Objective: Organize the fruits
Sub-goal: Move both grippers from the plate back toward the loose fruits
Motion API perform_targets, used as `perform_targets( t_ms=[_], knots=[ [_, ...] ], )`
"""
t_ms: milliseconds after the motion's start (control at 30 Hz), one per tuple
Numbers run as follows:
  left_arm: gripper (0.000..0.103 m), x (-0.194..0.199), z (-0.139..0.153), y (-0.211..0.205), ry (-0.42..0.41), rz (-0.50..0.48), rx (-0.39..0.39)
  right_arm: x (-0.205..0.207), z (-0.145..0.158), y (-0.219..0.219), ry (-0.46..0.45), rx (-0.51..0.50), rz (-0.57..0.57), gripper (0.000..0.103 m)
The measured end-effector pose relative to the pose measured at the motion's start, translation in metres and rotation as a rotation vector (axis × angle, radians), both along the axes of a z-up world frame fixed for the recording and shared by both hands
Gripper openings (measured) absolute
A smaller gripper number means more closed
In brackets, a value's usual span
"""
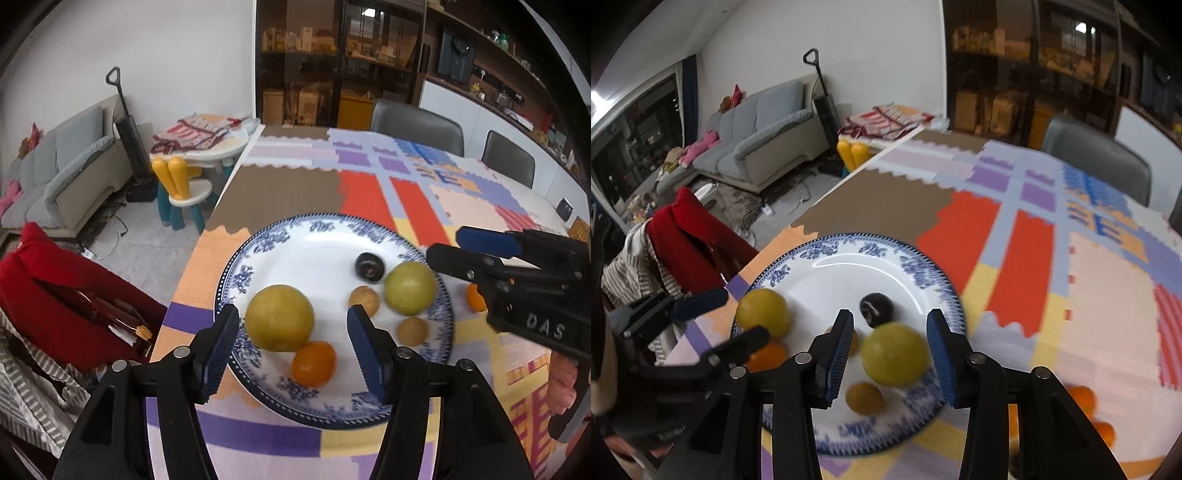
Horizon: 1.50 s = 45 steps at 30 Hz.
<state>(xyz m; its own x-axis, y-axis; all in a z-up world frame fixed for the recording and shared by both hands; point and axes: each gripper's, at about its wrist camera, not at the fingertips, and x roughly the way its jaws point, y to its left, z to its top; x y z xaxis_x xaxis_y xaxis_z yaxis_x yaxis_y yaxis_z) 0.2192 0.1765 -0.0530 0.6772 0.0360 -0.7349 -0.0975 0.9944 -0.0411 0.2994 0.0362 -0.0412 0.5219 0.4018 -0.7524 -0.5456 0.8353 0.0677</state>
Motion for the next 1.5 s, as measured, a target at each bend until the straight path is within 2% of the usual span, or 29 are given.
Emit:
perform_targets(
  t_ms=[100,267,400,533,667,733,900,1133,1500],
  knots=[
    [0.068,-0.011,0.014,-0.011,-0.038,-0.012,0.018,-0.019,0.015,-0.014,-0.067,0.000,-0.009,0.050],
    [0.072,-0.028,0.035,-0.030,-0.089,-0.027,0.029,-0.039,0.034,-0.036,-0.117,0.026,-0.029,0.051],
    [0.075,-0.039,0.049,-0.043,-0.120,-0.034,0.025,-0.054,0.046,-0.059,-0.153,0.047,-0.066,0.061],
    [0.081,-0.049,0.060,-0.060,-0.146,-0.052,0.038,-0.067,0.055,-0.077,-0.194,0.044,-0.095,0.062],
    [0.082,-0.057,0.068,-0.079,-0.171,-0.068,0.042,-0.078,0.062,-0.097,-0.227,0.053,-0.115,0.069],
    [0.082,-0.062,0.071,-0.087,-0.202,-0.066,0.040,-0.083,0.067,-0.109,-0.249,0.048,-0.129,0.069],
    [0.083,-0.066,0.075,-0.110,-0.237,-0.083,0.047,-0.093,0.073,-0.132,-0.290,0.042,-0.156,0.075],
    [0.086,-0.068,0.079,-0.142,-0.257,-0.144,0.052,-0.102,0.075,-0.162,-0.329,0.030,-0.166,0.075],
    [0.087,-0.054,0.060,-0.183,-0.207,-0.225,0.058,-0.099,0.064,-0.200,-0.328,-0.002,-0.158,0.075]
  ],
)
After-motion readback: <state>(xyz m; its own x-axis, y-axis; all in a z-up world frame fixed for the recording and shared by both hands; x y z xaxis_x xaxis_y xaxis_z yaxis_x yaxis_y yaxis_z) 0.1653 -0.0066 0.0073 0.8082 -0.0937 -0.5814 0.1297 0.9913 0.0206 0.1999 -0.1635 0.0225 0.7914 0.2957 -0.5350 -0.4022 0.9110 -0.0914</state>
